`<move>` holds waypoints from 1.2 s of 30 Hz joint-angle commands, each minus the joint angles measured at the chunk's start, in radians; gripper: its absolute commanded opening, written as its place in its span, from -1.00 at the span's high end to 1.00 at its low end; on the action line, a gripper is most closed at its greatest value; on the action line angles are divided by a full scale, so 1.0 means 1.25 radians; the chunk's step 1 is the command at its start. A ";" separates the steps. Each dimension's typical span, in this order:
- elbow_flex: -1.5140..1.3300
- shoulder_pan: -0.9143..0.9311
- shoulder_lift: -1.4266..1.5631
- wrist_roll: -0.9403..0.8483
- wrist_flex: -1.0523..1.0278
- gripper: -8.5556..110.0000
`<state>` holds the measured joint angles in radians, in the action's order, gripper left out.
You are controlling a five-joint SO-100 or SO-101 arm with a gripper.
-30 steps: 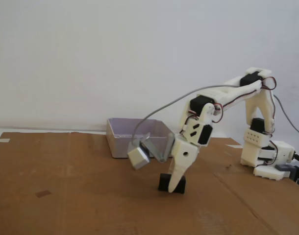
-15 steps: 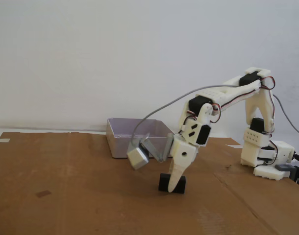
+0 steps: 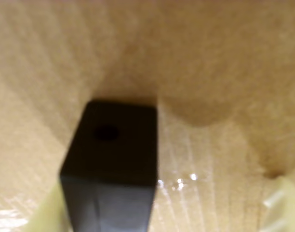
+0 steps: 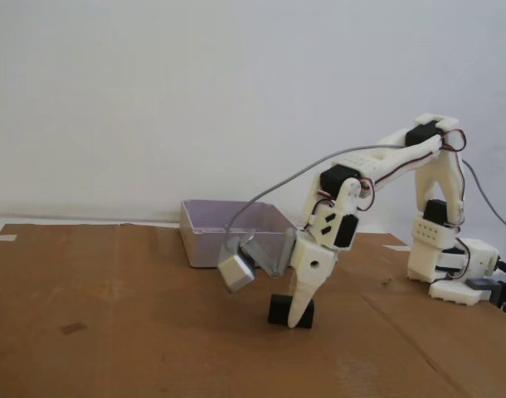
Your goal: Grasp a block and put it in the box.
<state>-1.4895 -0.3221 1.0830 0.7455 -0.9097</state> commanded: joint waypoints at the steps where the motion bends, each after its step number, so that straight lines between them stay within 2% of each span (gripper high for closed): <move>1: 0.006 -0.004 0.033 0.001 0.018 0.11; 14: 0.006 -0.005 0.033 0.000 0.020 0.13; 17: 0.006 -0.005 0.033 0.000 0.020 0.29; 23: 0.006 -0.006 0.033 0.001 0.020 0.75; 36: 0.005 -0.007 0.033 0.007 0.011 0.78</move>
<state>-1.4880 -0.3053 1.0891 0.7455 -0.9097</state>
